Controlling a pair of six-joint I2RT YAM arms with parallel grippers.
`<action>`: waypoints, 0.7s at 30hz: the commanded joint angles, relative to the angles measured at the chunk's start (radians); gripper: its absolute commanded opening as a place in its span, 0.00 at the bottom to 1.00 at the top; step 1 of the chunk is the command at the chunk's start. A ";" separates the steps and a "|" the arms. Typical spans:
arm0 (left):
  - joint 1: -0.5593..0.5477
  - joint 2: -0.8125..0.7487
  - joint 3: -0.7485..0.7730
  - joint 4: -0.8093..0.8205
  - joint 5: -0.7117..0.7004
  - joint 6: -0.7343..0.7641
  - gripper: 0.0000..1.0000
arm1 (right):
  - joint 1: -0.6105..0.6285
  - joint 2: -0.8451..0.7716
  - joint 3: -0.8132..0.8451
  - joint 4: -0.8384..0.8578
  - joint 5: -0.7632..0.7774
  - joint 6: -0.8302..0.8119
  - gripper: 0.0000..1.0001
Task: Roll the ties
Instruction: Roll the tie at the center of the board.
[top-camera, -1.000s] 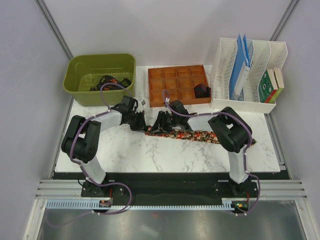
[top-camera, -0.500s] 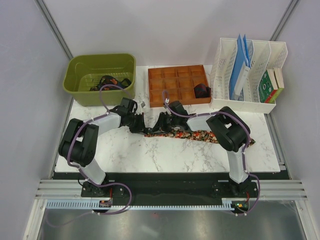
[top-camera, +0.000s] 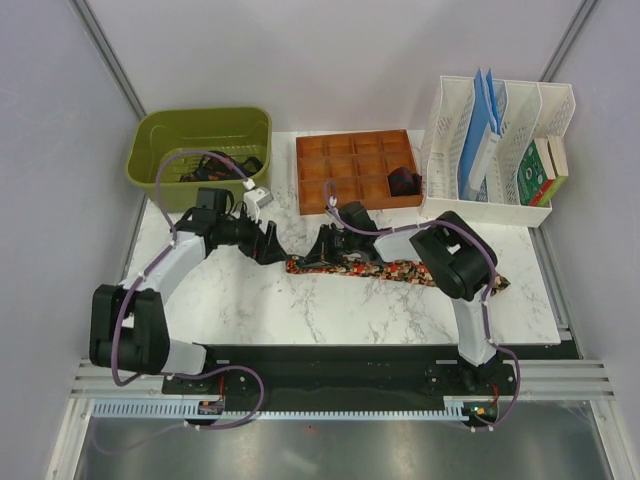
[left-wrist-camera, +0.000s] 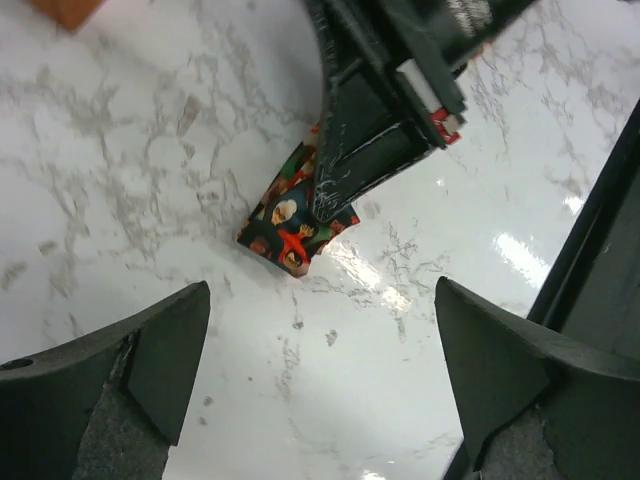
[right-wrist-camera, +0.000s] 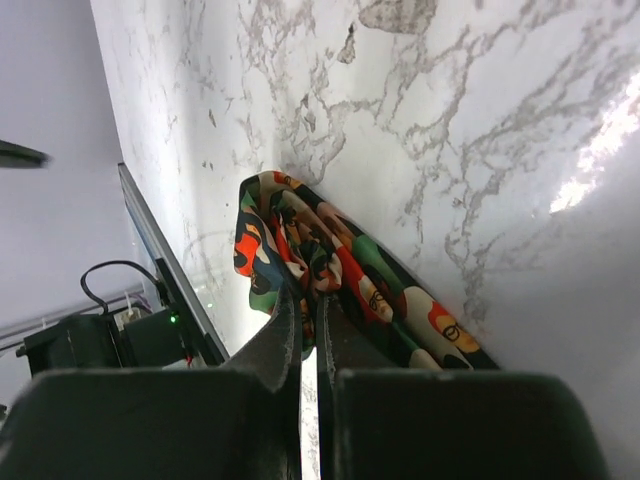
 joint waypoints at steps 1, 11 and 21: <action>0.003 -0.047 -0.003 -0.103 0.172 0.622 0.99 | -0.001 0.059 -0.013 0.024 -0.035 -0.054 0.00; -0.064 0.087 -0.048 -0.134 0.062 1.039 0.92 | 0.005 0.084 -0.008 0.075 -0.100 -0.050 0.00; -0.107 0.168 -0.019 0.000 -0.022 1.042 0.89 | 0.004 0.029 0.068 0.016 -0.089 -0.114 0.00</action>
